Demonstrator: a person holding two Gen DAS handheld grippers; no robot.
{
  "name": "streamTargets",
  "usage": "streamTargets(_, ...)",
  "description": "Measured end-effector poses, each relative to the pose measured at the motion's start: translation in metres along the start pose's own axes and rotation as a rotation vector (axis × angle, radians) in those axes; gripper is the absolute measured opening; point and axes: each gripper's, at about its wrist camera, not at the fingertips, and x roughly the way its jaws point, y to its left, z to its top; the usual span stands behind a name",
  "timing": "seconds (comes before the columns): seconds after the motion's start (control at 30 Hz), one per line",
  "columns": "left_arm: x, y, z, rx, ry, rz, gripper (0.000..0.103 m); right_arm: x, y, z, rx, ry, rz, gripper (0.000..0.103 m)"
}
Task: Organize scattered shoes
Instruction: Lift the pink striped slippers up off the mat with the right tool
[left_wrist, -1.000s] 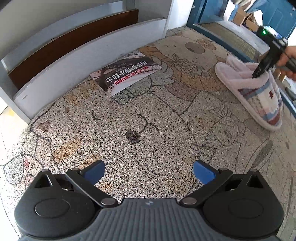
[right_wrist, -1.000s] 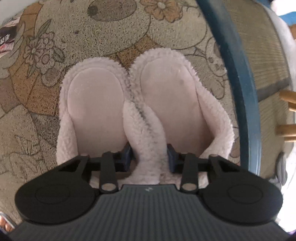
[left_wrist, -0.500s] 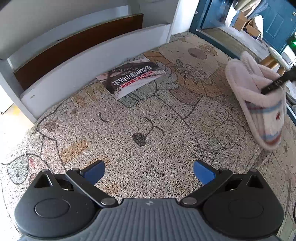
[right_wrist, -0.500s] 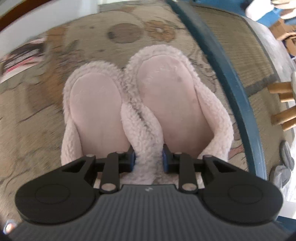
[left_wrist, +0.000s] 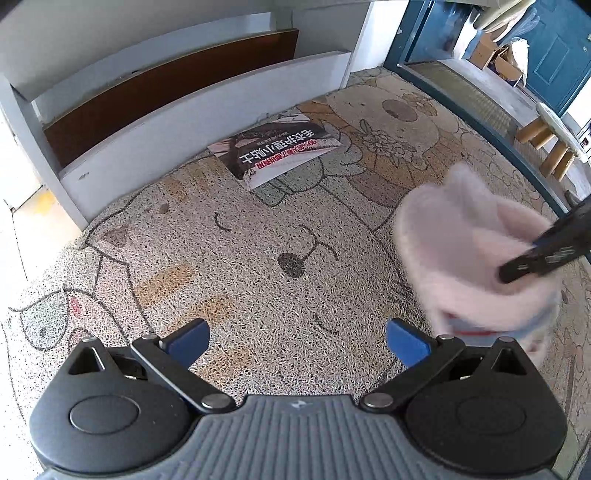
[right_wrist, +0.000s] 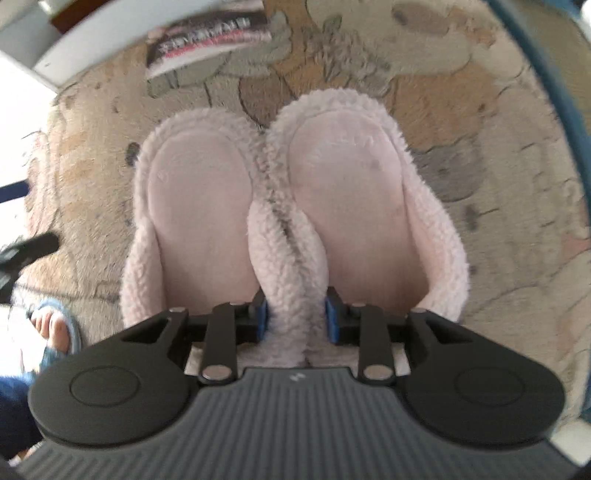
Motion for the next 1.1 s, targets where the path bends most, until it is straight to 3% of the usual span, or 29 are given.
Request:
streamTargets(0.1,-0.002,0.007,0.001,-0.011,-0.007,0.012,0.102,0.010,0.012,0.008,-0.047,0.034,-0.061,0.038)
streamTargets(0.3,0.004,0.012,0.000,-0.053,0.005,0.002,0.102,0.015,0.006,0.012,-0.062,0.134,-0.007,0.060)
streamTargets(0.4,0.004,0.007,-0.002,-0.036,0.005,-0.005,0.102,0.021,0.013,0.012,-0.083,0.167,0.002,0.077)
streamTargets(0.47,0.002,0.003,-0.003,-0.016,-0.001,-0.010,0.102,0.030,0.017,0.011,-0.107,0.189,-0.002,0.102)
streamTargets(0.57,0.003,0.004,-0.003,-0.017,0.000,-0.006,0.102,0.045,0.019,0.012,-0.126,0.217,-0.007,0.103)
streamTargets(0.93,0.006,0.006,-0.005,-0.036,0.011,-0.007,0.102,0.040,0.017,0.007,-0.089,0.123,-0.010,0.103)
streamTargets(1.1,0.006,0.005,-0.005,-0.035,0.011,0.001,0.102,0.036,0.018,0.012,-0.033,0.157,-0.021,0.103)
